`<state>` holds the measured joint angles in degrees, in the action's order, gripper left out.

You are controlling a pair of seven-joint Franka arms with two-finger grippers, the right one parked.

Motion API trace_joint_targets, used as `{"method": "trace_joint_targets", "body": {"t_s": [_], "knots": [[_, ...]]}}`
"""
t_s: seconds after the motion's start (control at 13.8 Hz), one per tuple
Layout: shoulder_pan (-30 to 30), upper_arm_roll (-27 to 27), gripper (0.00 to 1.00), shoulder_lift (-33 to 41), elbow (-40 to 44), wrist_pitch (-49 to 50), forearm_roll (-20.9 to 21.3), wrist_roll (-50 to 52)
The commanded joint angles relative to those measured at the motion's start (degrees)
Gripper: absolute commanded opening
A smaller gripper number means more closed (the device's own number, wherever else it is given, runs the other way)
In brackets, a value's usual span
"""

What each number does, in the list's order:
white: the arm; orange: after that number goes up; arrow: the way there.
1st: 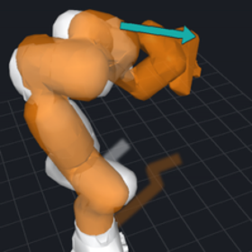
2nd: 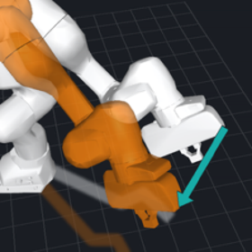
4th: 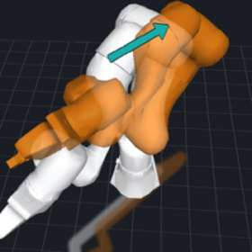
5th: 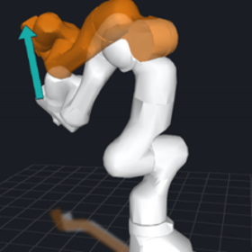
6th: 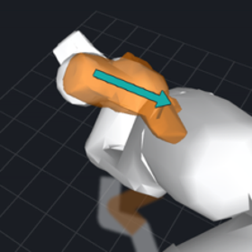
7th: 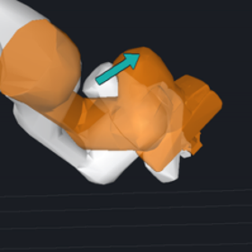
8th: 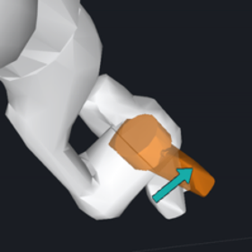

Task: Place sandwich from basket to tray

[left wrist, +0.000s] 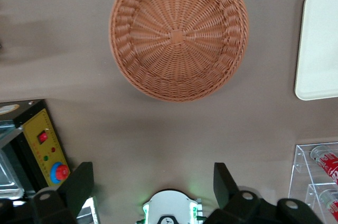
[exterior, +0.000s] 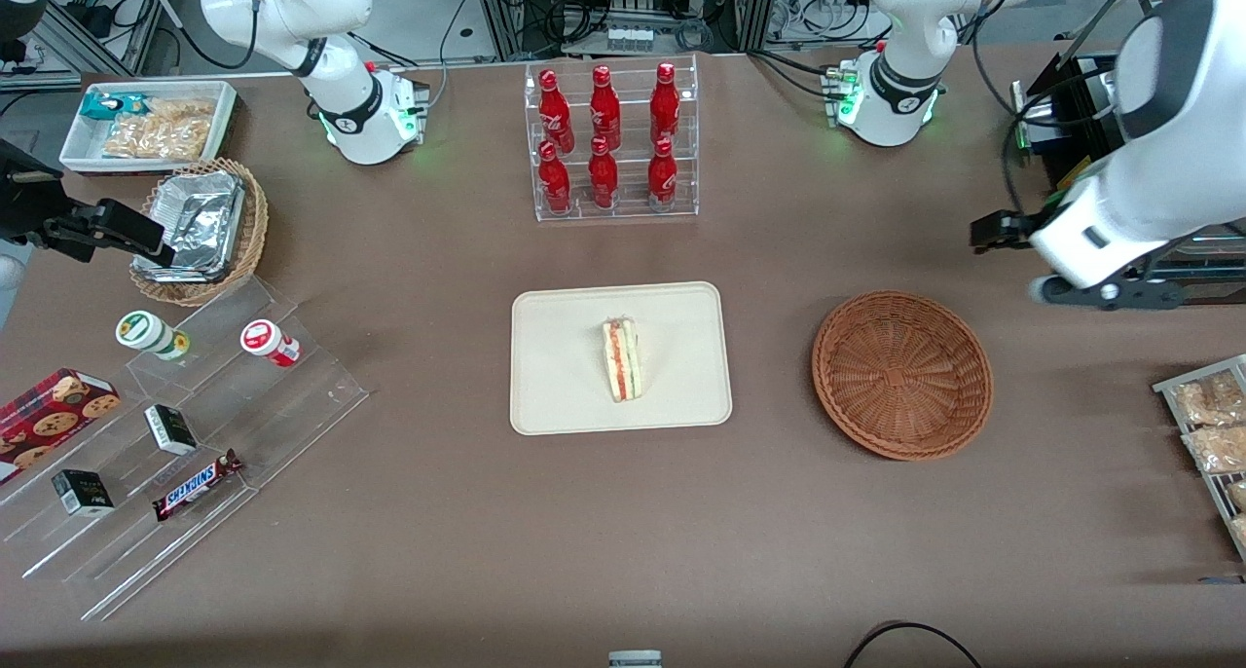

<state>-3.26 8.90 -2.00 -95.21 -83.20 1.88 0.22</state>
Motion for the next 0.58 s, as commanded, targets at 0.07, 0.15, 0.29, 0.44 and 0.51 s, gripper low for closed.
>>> {"method": "trace_joint_targets", "body": {"t_s": [0.07, 0.15, 0.29, 0.44, 0.51], "knots": [[0.7, -2.5, 1.00, 4.3, -1.7, -0.3, -0.1, -1.7], [0.8, -3.2, 1.00, 4.6, -1.6, -0.5, 0.0, -1.7], [0.8, -4.5, 1.00, 5.5, -1.6, -0.7, 0.1, -1.7], [1.1, -4.9, 1.00, 5.7, -1.5, -1.3, -0.1, -1.5], [1.2, -5.2, 1.00, 5.8, -1.5, -2.0, -0.2, -1.4]]}}
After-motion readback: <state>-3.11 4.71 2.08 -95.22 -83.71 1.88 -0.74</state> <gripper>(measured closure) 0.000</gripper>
